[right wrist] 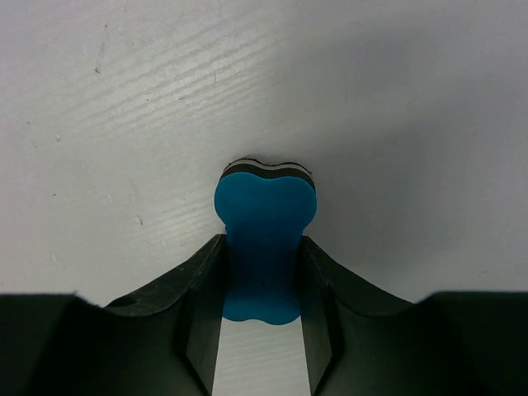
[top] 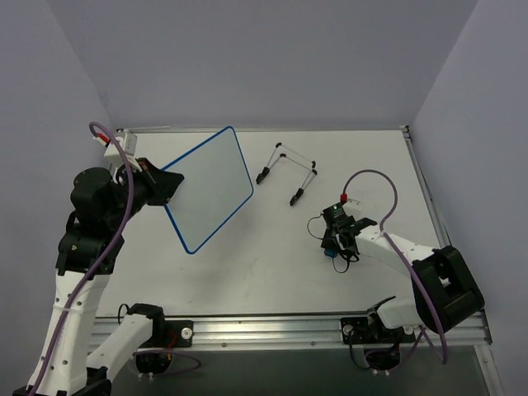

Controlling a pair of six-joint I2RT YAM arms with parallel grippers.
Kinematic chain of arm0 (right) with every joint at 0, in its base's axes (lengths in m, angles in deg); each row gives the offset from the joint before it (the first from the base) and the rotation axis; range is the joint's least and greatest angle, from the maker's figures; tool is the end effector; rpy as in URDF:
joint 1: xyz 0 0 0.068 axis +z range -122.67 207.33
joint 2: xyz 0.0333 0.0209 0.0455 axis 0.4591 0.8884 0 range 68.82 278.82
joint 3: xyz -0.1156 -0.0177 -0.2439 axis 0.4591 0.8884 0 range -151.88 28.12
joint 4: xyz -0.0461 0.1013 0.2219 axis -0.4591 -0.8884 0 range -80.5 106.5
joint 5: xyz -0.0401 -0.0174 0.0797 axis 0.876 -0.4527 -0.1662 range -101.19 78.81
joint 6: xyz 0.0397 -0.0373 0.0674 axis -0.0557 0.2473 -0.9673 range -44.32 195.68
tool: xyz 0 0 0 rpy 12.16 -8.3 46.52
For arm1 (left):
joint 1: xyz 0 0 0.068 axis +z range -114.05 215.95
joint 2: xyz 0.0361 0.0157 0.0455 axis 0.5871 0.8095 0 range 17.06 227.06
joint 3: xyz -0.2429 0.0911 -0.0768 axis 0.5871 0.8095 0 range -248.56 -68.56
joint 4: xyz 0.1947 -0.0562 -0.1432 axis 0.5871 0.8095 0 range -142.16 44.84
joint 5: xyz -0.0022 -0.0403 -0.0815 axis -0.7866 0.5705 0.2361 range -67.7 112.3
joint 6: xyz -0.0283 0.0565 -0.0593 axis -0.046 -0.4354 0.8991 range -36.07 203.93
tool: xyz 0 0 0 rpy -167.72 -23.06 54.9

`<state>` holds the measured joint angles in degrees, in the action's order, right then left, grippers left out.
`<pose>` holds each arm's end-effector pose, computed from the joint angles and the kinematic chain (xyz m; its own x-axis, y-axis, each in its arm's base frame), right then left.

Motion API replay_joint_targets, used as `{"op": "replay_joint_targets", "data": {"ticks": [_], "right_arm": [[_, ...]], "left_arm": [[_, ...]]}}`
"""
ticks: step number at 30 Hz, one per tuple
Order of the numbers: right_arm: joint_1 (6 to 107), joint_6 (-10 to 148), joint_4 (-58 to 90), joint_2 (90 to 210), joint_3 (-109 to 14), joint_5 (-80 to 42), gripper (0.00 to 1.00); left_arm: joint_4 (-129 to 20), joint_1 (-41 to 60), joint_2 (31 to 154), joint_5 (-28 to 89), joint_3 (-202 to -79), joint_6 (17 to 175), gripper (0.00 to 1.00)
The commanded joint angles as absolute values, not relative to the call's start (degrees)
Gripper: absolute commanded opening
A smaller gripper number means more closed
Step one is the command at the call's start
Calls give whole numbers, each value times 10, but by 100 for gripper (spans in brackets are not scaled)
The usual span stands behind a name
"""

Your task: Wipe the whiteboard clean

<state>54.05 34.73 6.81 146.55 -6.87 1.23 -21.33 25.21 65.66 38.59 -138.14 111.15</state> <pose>0.2445 0.1046 0.1386 -0.7458 0.3410 -0.5723 0.2208 0.9370 0.2707 0.1790 -0.0558 0.4232 -0.3555 -0.3795 -0.8542 0.3237 0.8074 -0.4934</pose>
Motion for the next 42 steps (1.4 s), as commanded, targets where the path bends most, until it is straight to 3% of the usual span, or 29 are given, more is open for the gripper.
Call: {"op": "replay_joint_targets", "data": {"ticks": [1, 2, 5, 7, 11, 13, 17, 23, 27, 31, 42], "right_arm": [[543, 334, 68, 1464, -80, 11, 37], [544, 337, 61, 1464, -86, 14, 49], [544, 348, 24, 1437, -118, 31, 67], [542, 355, -17, 1404, -153, 54, 86], [519, 399, -53, 1353, -226, 65, 98], [469, 460, -2, 1326, -250, 22, 100], [363, 569, 129, 1311, -268, -282, 100], [319, 639, 101, 1362, -386, -375, 100], [308, 601, 209, 1406, -376, -638, 98], [308, 567, 260, 1394, -367, -694, 98], [255, 496, 260, 1349, -394, -580, 95]], "left_arm": [[-278, 257, 654, 391, -1412, 1121, 2], [-282, 257, 658, 396, -1409, 1122, 2], [-291, 258, 665, 408, -1407, 1125, 2], [-295, 261, 670, 415, -1408, 1125, 2], [-305, 268, 688, 441, -1412, 1130, 2], [-319, 270, 701, 465, -1418, 1133, 2], [-362, 276, 726, 580, -1429, 1157, 2], [-466, 290, 770, 719, -1423, 1242, 2], [-690, 295, 818, 827, -1388, 1380, 2], [-849, 295, 859, 874, -1349, 1483, 2], [-906, 293, 901, 907, -1324, 1493, 2]]}}
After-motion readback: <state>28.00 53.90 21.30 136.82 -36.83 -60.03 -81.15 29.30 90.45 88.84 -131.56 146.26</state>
